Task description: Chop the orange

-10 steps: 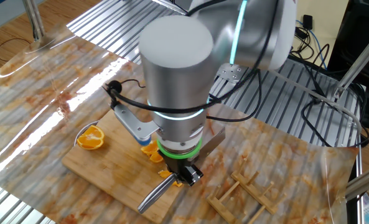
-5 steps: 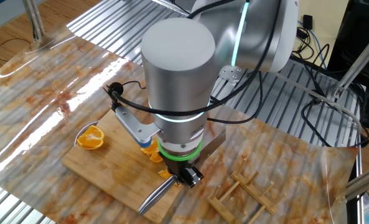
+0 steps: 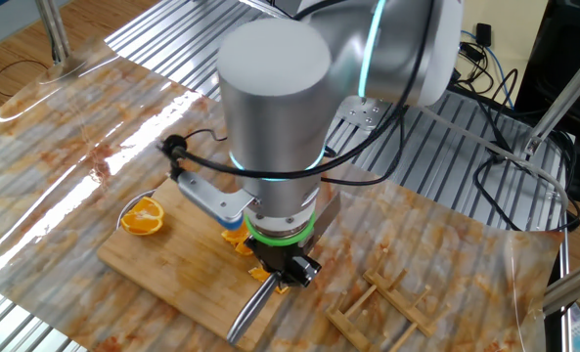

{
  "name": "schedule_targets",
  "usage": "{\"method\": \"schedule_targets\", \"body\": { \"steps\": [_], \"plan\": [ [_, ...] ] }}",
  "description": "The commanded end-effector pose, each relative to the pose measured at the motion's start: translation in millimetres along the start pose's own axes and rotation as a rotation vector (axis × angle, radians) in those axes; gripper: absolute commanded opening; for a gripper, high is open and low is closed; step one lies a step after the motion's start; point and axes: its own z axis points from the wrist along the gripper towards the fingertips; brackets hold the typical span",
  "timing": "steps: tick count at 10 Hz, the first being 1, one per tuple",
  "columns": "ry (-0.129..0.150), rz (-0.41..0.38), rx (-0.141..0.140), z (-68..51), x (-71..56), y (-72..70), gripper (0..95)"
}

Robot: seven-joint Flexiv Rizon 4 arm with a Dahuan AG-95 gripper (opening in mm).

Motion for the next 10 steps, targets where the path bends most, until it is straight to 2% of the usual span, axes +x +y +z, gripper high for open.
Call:
{"method": "schedule_targets", "body": {
  "steps": [1,6,8,10],
  "plan": [
    [-0.003,-0.004,-0.004,0.2,0.8,-0.3,0.0],
    [-0.014,0.08,0.02,0.2,0.8,-0.3,0.0],
    [-0.021,0.079,0.04,0.2,0.8,-0.3,0.0],
    [-0.032,0.065,0.04,0.2,0.8,-0.3,0.0]
  ]
}}
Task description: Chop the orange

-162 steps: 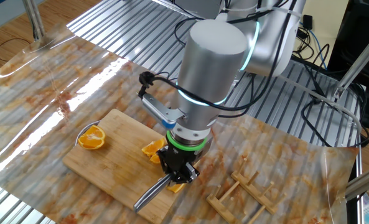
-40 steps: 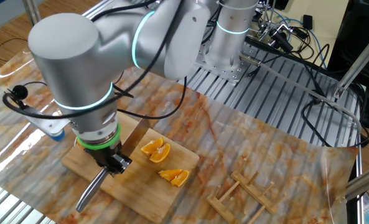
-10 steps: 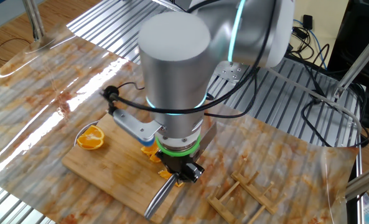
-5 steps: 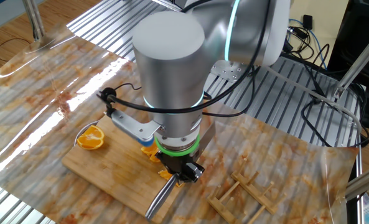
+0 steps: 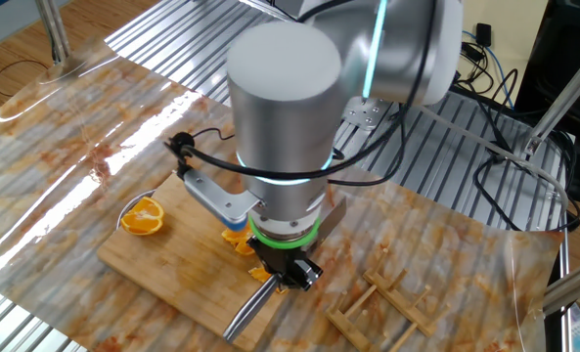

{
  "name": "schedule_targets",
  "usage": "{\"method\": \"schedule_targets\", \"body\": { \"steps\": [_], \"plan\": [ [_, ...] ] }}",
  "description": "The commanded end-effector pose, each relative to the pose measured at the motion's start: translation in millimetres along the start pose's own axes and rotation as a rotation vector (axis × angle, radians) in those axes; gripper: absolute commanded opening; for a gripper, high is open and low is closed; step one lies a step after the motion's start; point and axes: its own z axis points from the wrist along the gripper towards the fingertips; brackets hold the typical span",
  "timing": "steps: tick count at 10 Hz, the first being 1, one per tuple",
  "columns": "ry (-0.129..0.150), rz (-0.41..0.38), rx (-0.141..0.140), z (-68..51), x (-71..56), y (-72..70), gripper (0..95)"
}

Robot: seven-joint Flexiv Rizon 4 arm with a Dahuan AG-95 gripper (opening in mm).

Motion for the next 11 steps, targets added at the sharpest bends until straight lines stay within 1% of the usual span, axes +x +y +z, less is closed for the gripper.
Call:
{"method": "schedule_targets", "body": {
  "steps": [1,2,3,5,7,8,9,10,11],
  "plan": [
    [-0.009,-0.04,-0.011,-1.0,0.6,-1.1,0.0],
    [-0.011,-0.065,-0.029,-1.0,0.6,-1.1,0.0],
    [-0.022,-0.092,-0.037,-1.0,0.6,-1.1,0.0],
    [-0.039,-0.124,-0.035,-1.0,0.6,-1.1,0.0],
    [-0.036,-0.13,-0.036,-1.0,0.6,-1.1,0.0],
    [-0.043,-0.129,-0.033,-1.0,0.6,-1.1,0.0],
    [-0.037,-0.124,-0.028,-1.0,0.6,-1.1,0.0],
    [-0.036,-0.11,-0.028,-1.0,0.6,-1.1,0.0],
    [-0.029,-0.076,-0.029,-0.5,2.6,1.2,0.0]
  ]
}}
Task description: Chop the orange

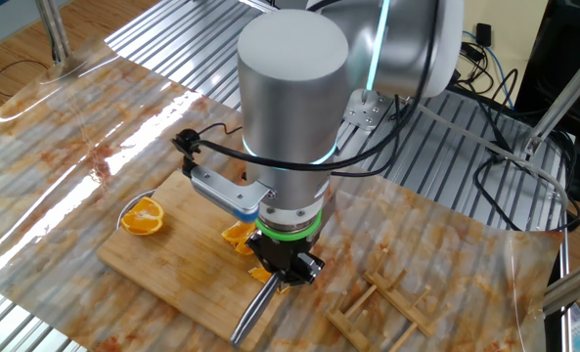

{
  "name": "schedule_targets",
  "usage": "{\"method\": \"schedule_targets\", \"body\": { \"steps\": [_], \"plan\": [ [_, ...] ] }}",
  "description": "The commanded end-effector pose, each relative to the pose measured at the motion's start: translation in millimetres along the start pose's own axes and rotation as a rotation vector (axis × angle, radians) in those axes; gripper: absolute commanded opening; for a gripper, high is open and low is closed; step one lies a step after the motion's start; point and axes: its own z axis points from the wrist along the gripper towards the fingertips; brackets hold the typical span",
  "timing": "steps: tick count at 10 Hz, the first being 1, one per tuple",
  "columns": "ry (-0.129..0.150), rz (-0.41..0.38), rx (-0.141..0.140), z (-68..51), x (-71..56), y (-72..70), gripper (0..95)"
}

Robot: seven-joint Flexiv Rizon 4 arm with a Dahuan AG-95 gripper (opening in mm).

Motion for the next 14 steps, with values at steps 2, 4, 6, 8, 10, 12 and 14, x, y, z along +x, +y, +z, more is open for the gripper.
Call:
{"method": "schedule_targets", "body": {
  "steps": [2,4,6,8,10,12,14],
  "plan": [
    [0.017,0.024,-0.008,0.9,5.6,7.2,0.0],
    [0.018,0.027,-0.008,0.2,12.6,16.6,0.0],
    [0.019,0.051,-0.011,-2.5,21.0,31.8,0.0],
    [0.021,0.069,-0.016,-7.0,29.4,42.0,0.0],
    [0.021,0.097,-0.018,-8.5,36.6,52.5,0.0],
    [0.021,0.131,-0.014,-11.8,42.8,69.2,0.0],
    [0.018,0.15,-0.012,-14.2,47.9,79.7,0.0]
  ]
}}
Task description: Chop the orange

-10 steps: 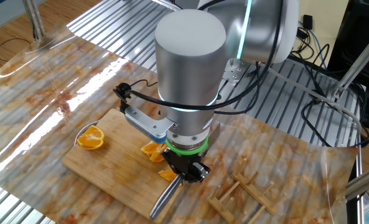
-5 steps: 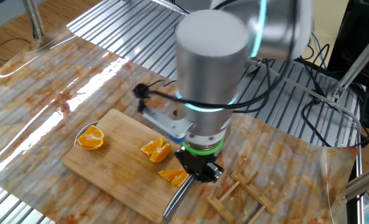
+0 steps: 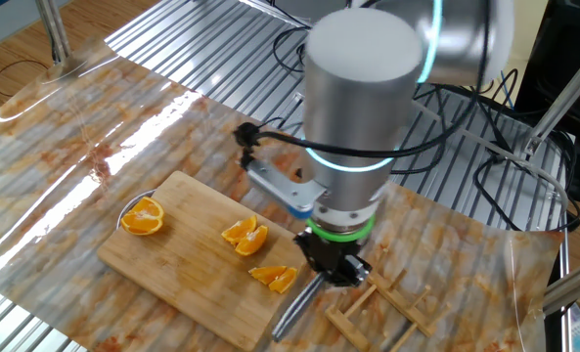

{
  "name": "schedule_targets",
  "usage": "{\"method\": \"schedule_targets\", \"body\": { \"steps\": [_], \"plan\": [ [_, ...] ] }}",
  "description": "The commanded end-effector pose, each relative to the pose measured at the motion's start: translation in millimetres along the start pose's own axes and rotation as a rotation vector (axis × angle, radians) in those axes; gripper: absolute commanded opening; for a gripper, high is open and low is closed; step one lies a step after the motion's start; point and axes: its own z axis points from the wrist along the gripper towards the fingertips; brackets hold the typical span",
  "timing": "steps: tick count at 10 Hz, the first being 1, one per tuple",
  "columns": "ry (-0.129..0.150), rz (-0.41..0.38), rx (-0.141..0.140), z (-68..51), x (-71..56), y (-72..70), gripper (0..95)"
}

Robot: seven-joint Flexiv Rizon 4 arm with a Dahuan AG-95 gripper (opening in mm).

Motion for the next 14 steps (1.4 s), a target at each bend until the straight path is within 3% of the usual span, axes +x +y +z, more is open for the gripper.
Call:
{"method": "schedule_targets", "body": {
  "steps": [1,4,5,7,9,14],
  "plan": [
    [-0.007,0.013,0.0,-0.5,2.9,5.3,0.0],
    [-0.03,0.032,0.0,1.5,3.9,18.7,0.0],
    [-0.031,0.017,0.018,0.2,3.3,19.2,0.0],
    [-0.025,-0.019,0.022,-15.8,-3.8,15.3,0.0],
    [-0.026,-0.028,0.03,-23.1,-7.2,15.2,0.0],
    [-0.059,0.009,0.025,-13.0,-14.8,38.3,0.0]
  ]
}}
